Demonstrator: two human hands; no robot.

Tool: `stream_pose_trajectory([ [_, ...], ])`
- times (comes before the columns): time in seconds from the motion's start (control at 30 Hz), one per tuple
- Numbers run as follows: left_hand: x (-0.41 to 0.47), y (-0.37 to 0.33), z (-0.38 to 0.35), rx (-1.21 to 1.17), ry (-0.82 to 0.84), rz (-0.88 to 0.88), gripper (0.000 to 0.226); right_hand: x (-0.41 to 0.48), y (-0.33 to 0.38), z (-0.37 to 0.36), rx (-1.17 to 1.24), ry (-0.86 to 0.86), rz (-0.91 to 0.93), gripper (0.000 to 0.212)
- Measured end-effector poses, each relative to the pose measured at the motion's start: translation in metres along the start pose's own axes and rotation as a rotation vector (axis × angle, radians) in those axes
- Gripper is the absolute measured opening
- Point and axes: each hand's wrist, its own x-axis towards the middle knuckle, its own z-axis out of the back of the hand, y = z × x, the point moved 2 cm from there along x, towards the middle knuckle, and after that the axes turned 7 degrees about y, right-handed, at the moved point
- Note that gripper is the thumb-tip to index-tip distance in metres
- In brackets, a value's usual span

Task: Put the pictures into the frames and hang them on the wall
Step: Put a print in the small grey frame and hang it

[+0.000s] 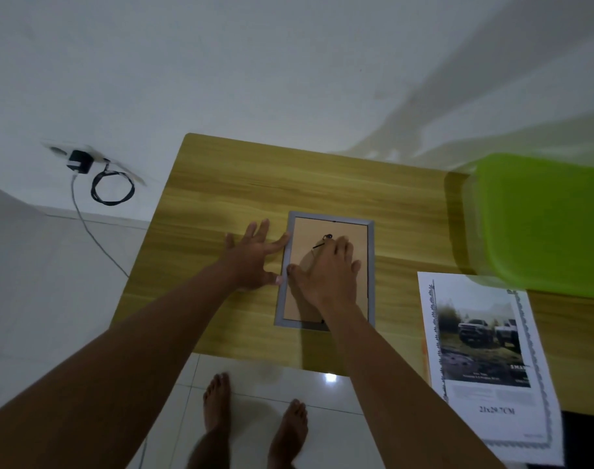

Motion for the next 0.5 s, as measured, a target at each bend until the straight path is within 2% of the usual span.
stream_pose_trajectory([
  [0.37, -0.001, -0.001, 0.001, 0.006, 0.004, 0.01, 0.097, -0.004, 0.001, 0.004, 0.0, 0.072, 0.009, 0.087],
  [0.43, -0.001, -0.002, 0.001, 0.01, 0.007, 0.01, 0.097, -0.006, -0.002, 0.006, -0.005, 0.065, 0.027, 0.082],
  [0.5, -0.001, -0.002, 0.001, 0.012, 0.002, 0.009, 0.097, -0.008, -0.006, 0.014, -0.015, 0.017, 0.073, 0.066],
])
